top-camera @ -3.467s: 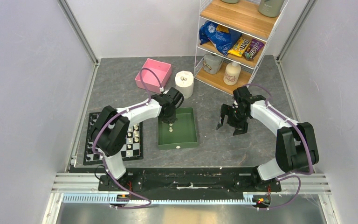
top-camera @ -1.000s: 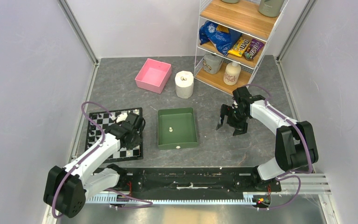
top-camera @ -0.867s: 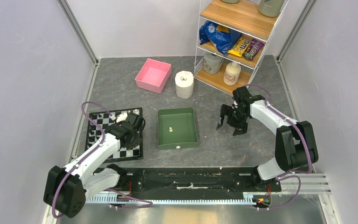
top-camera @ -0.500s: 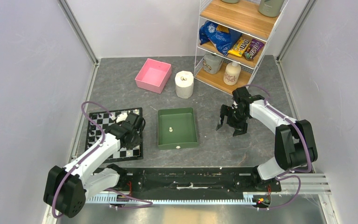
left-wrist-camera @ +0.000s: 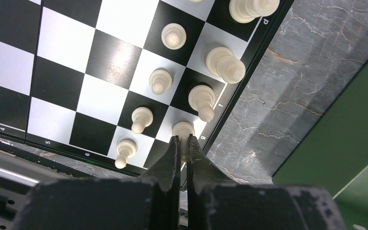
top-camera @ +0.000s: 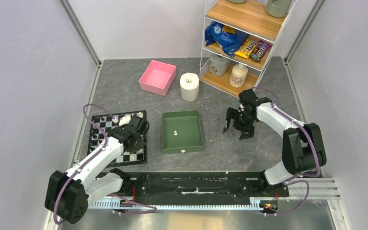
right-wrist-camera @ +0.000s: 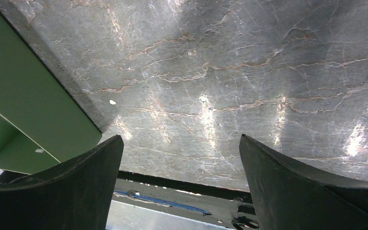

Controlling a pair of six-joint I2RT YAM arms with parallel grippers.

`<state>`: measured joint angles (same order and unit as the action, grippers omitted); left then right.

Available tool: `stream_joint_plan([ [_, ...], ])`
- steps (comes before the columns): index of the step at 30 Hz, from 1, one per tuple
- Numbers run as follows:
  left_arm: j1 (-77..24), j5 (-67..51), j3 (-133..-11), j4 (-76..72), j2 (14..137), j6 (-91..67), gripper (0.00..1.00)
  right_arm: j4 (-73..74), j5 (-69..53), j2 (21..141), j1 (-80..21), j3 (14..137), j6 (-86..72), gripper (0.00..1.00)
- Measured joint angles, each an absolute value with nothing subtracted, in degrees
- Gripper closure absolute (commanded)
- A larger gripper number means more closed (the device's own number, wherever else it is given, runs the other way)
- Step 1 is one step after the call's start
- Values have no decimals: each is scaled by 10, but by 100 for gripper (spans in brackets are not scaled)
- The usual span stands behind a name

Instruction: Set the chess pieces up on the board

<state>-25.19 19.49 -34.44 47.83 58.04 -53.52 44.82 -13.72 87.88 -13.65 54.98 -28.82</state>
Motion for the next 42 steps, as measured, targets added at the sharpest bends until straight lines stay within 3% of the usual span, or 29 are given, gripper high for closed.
stream_joint_plan([
  [5, -252, 193, -347, 476, 594, -532, 98, 448, -137, 879, -136, 550, -288, 1],
  [8, -252, 194, -347, 476, 597, -531, 91, 448, -137, 879, -136, 550, -288, 1],
  [13, -252, 193, -349, 476, 604, -525, 64, 448, -137, 879, -136, 550, -287, 1],
  [16, -252, 184, -349, 474, 606, -521, 55, 448, -137, 879, -136, 550, -287, 1],
  [23, -252, 173, -359, 481, 575, -518, 51, 448, -137, 879, -136, 550, -287, 1],
  [32, -254, 159, -461, 491, 560, -489, 50, 448, -137, 879, -136, 550, -286, 1],
  [42, -362, 146, -588, 422, 764, -440, 51, 449, -137, 879, -136, 550, -286, 1],
])
